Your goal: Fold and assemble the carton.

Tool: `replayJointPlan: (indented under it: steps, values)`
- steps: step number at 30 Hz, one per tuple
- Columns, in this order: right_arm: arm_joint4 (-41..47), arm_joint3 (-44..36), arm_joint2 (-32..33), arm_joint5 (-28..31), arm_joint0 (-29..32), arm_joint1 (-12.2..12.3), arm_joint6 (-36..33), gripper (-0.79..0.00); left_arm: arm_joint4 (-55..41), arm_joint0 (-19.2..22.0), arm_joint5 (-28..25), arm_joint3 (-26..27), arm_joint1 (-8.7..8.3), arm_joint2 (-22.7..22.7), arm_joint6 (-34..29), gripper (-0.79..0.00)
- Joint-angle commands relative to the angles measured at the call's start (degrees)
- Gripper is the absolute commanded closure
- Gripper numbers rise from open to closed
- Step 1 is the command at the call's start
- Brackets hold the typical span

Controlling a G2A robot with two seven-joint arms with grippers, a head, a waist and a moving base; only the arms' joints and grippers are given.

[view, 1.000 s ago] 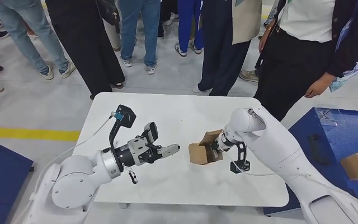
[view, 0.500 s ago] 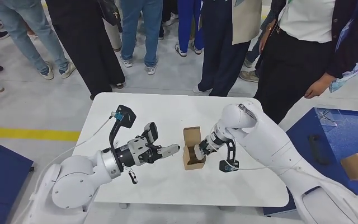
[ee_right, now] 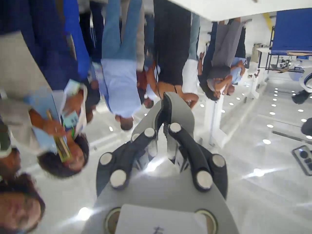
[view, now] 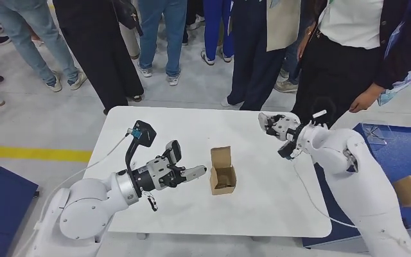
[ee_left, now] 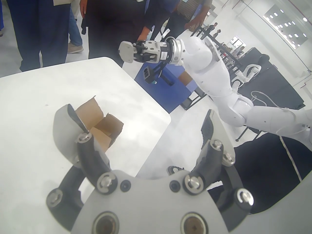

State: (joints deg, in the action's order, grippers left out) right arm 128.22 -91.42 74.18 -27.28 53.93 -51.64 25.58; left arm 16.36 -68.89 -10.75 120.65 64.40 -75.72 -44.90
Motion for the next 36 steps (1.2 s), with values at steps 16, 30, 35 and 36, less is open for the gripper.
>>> replayJointPlan:
  steps: [16,30,35,36]
  values:
    - [-43.02,27.66,-5.03,9.32,-0.23,-1.98,-78.96,0.000,0.00,0.00,0.00,0.00,0.00,0.00,0.00,-0.785]
    - [-47.53,27.25,-4.14,13.08,-0.31,-1.63,-77.73,-0.785,-3.33,-0.40,4.79,-2.88,0.16,0.05,0.35,-0.785]
    - [-71.06,24.56,-1.01,16.68,-0.17,1.11,-82.87,-0.785,0.94,8.18,17.37,-9.50,0.48,6.57,-9.77,-0.785]
    - [-75.70,23.78,-0.24,18.40,-0.23,1.64,-83.51,-0.785,1.00,9.88,18.95,-11.53,0.75,8.30,-10.49,-0.785]
